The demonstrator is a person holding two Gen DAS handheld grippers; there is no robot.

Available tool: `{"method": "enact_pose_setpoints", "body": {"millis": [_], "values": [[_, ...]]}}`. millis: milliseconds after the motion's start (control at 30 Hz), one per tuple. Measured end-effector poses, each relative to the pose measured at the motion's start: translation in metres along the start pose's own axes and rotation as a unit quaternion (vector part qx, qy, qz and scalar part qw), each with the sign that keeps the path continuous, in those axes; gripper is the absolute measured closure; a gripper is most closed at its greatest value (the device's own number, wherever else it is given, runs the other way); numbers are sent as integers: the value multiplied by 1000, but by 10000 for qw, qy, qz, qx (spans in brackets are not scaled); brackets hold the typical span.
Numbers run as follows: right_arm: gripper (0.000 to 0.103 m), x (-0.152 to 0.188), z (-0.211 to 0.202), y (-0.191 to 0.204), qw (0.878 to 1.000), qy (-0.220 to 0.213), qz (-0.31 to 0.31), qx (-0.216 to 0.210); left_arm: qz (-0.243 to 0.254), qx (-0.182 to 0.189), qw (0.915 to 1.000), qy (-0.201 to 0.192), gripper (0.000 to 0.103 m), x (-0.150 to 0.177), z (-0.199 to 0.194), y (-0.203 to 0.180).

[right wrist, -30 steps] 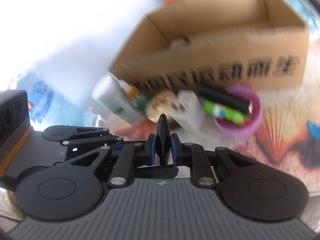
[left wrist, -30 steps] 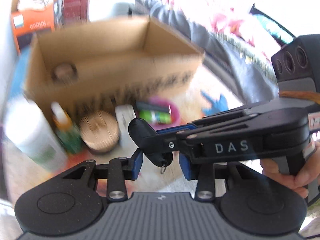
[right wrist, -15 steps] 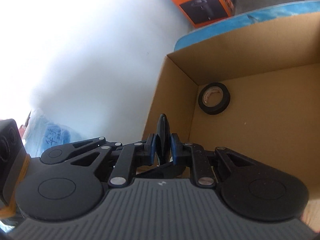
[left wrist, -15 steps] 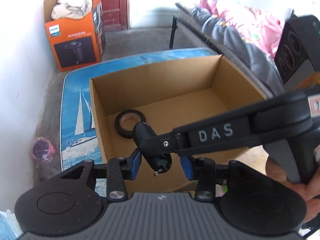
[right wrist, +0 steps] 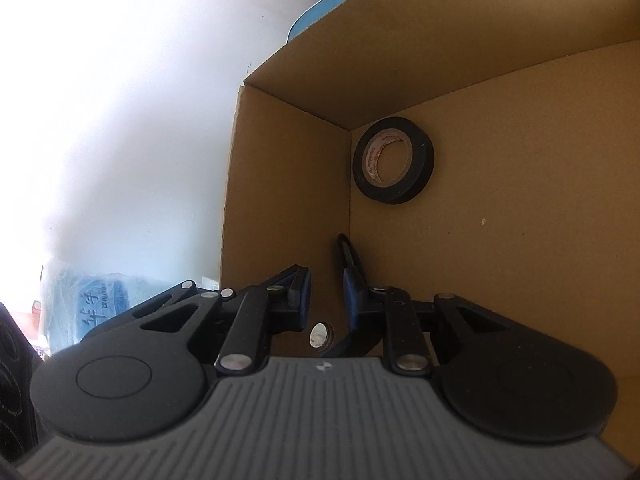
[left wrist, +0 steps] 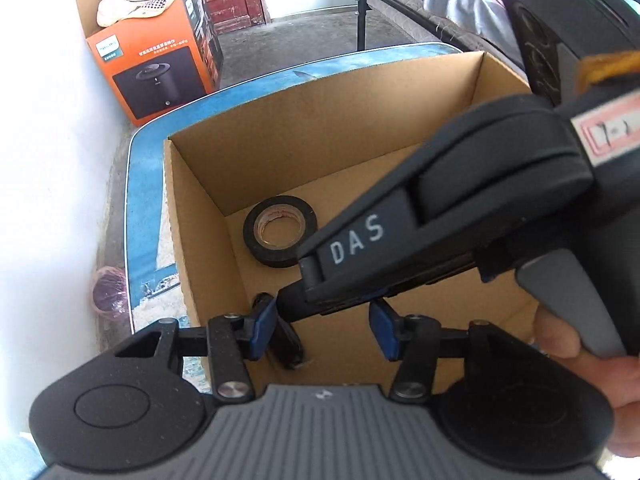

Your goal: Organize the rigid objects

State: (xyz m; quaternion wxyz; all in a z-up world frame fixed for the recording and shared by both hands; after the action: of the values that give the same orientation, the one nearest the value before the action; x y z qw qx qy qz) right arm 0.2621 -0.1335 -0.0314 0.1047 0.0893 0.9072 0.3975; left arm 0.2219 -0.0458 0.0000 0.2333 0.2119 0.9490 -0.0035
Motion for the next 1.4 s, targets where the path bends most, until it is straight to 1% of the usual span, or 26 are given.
{"method": "enact_pose_setpoints", "body": {"millis": [67, 167, 233, 300, 367, 433, 500, 567, 633, 700, 767, 833, 867, 933, 1033, 1200, 1300, 1400], "values": [[85, 3, -13, 0, 9998, -147, -37, -99, -60, 56, 9999, -97, 50, 1, -7, 1], [85, 20, -50, 2, 9980, -519, -235, -279, -47, 76, 9993, -352, 50, 6, -27, -4], [84, 36, -83, 3, 9945, -841, -453, -420, -85, 219, 9981, -575, 49, 12, -45, -8], [82, 55, -119, 2, 9891, -1194, -725, -472, -100, 434, 9957, -818, 47, 19, -64, -15], [80, 75, -150, -2, 9828, -1516, -968, -430, -36, 654, 9924, -1041, 46, 30, -82, -26], [79, 98, -179, -11, 9761, -1808, -1172, -291, 30, 884, 9889, -1191, 44, 42, -94, -38], [78, 117, -195, -21, 9708, -2002, -1320, -80, 78, 1139, 9858, -1235, 44, 54, -98, -51], [77, 140, -208, -35, 9661, -2095, -1503, 140, 101, 1396, 9824, -1235, 44, 67, -96, -66], [77, 157, -205, -47, 9635, -2081, -1651, 337, 148, 1553, 9805, -1198, 45, 84, -90, -86], [77, 168, -191, -57, 9610, -1995, -1818, 604, 256, 1521, 9807, -1199, 46, 97, -76, -104], [77, 174, -171, -66, 9566, -1868, -2042, 906, 323, 1508, 9817, -1117, 50, 107, -62, -122], [77, 172, -152, -70, 9530, -1750, -2241, 1044, 310, 1422, 9845, -980, 59, 106, -40, -128], [77, 171, -142, -72, 9516, -1671, -2343, 1082, 284, 1390, 9854, -944, 60, 107, -33, -131], [77, 168, -130, -75, 9502, -1550, -2492, 1050, 237, 1345, 9861, -941, 62, 108, -20, -134], [77, 157, -113, -81, 9520, -1367, -2543, 1018, 188, 1240, 9882, -884, 64, 108, -4, -137], [78, 151, -98, -91, 9591, -1134, -2390, 1012, 197, 1138, 9891, -914, 64, 108, 3, -136], [78, 151, -96, -93, 9612, -1078, -2339, 984, 205, 1092, 9895, -928, 64, 107, 6, -136], [77, 149, -98, -93, 9686, -836, -2198, 804, 202, 1119, 9892, -929, 64, 105, 6, -136]]}}
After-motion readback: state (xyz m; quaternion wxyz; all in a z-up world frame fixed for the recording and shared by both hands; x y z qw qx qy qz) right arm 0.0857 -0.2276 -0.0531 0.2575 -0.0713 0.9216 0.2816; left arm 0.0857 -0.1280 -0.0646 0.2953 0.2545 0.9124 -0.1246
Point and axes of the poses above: each gripper's, at about its wrist camera, not at the fingertips, and z roughly the way its jaws point, y to its left, x to its underside, the point moved 3 cm from there along z, roughly the way its jaws point, and after that the axes turned 2 degrees about z, right-handed, at the moved point
